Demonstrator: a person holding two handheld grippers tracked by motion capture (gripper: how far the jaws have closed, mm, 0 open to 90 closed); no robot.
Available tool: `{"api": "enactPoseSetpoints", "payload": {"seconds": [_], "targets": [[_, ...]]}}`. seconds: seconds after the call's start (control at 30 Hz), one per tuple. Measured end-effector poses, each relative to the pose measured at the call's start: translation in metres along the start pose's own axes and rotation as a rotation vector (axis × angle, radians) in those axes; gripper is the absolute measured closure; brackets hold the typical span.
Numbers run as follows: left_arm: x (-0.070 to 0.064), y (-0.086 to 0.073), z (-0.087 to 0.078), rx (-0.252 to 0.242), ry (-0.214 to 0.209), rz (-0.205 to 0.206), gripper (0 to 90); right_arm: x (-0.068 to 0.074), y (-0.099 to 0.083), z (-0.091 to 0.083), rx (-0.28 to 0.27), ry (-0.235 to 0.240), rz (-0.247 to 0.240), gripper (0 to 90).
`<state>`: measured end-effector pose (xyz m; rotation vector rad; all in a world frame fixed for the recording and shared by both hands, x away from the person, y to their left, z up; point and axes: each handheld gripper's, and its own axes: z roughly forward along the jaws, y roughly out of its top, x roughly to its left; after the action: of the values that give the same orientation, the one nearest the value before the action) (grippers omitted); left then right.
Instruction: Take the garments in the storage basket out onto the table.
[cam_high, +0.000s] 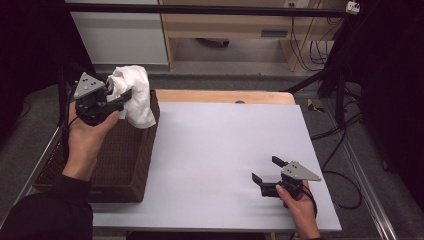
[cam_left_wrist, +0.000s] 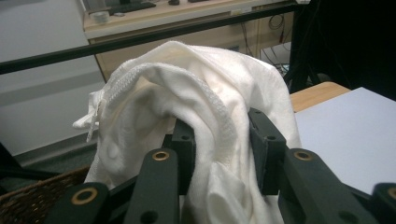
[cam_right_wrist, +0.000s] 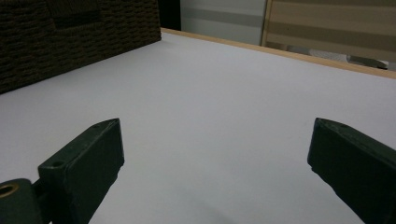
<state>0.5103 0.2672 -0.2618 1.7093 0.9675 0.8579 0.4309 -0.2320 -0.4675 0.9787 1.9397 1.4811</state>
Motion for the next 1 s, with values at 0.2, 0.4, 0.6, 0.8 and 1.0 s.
{"api": "enactPoseSetpoints", "payload": {"seconds": [0.2, 0.4, 0.6, 0.8, 1.0], "targets": [[-0.021, 0.005, 0.004, -0.013, -0.05, 0.034, 67.8, 0.002, 0.002, 0.002, 0.001, -0.001, -0.004, 4.0], [-0.047, 0.011, 0.01, -0.025, -0.107, 0.045, 67.8, 0.004, -0.001, 0.002, 0.018, -0.001, -0.024, 3.9], [-0.068, 0.011, 0.012, -0.024, -0.118, 0.071, 67.7, 0.003, 0.001, 0.002, 0.028, -0.02, -0.032, 4.8], [-0.086, 0.005, 0.015, -0.017, -0.138, 0.089, 67.7, 0.001, 0.002, 0.0, 0.028, -0.028, -0.036, 4.7], [-0.091, 0.003, 0.024, -0.006, -0.159, 0.086, 67.7, 0.0, 0.001, 0.0, 0.028, -0.028, -0.028, 4.4]]}}
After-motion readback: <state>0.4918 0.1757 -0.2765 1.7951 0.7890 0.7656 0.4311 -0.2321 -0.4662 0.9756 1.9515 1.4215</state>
